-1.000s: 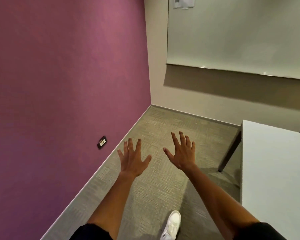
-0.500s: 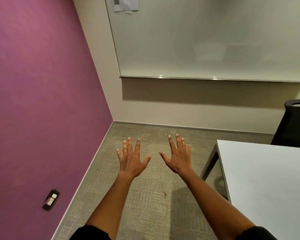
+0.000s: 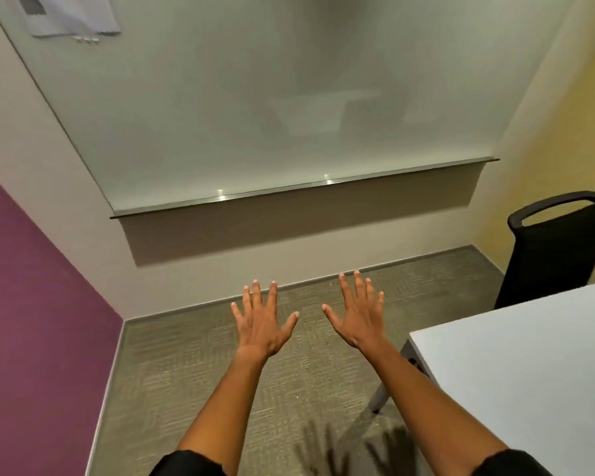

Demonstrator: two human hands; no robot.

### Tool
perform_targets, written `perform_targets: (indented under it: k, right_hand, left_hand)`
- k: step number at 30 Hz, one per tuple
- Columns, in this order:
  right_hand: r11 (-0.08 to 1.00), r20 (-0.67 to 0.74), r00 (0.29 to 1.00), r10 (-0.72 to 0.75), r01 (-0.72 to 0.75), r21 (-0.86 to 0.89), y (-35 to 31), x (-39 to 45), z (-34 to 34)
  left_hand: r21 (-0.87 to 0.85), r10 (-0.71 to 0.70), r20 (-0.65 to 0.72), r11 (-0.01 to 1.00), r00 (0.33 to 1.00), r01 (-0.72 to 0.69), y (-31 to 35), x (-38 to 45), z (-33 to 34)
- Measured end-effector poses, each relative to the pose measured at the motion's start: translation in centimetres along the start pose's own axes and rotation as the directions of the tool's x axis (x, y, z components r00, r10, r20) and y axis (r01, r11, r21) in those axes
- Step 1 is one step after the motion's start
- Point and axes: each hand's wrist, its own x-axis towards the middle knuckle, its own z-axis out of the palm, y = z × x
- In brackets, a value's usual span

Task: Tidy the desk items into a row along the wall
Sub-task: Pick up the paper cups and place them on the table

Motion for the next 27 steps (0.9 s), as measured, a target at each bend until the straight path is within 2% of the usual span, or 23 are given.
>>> perform_targets:
  k: [7, 14, 20, 24, 27]
  right_hand:
    - [0.984, -0.059, 0.982, 0.18, -0.181, -0.008, 0.9, 10.2, -1.4]
    - [0.938, -0.078, 0.935, 0.347, -0.348, -0.001, 7.3, 20.1, -0.6]
    - [0.875, -0.073, 0.872, 0.484, -0.483, 0.021, 16.4, 30.1, -1.0]
    - [0.832, -0.086, 0.829, 0.553, -0.554, 0.014, 22.0, 36.1, -2.9]
    - [0.798, -0.1, 0.793, 0.601, -0.602, 0.019, 26.0, 39.6, -4.3]
  left_hand:
    - [-0.011, 0.205, 0.039, 0.979, 0.978, -0.205, 2.8, 14.1, -1.5]
    - [0.005, 0.375, 0.122, 0.926, 0.919, -0.378, 9.6, 26.7, 1.1]
    - [0.012, 0.465, 0.18, 0.88, 0.867, -0.474, 19.0, 39.1, 3.6]
    - [-0.019, 0.533, 0.166, 0.843, 0.83, -0.538, 26.5, 46.5, 4.3]
    - [-0.038, 0.601, 0.173, 0.796, 0.78, -0.604, 32.6, 50.6, 5.1]
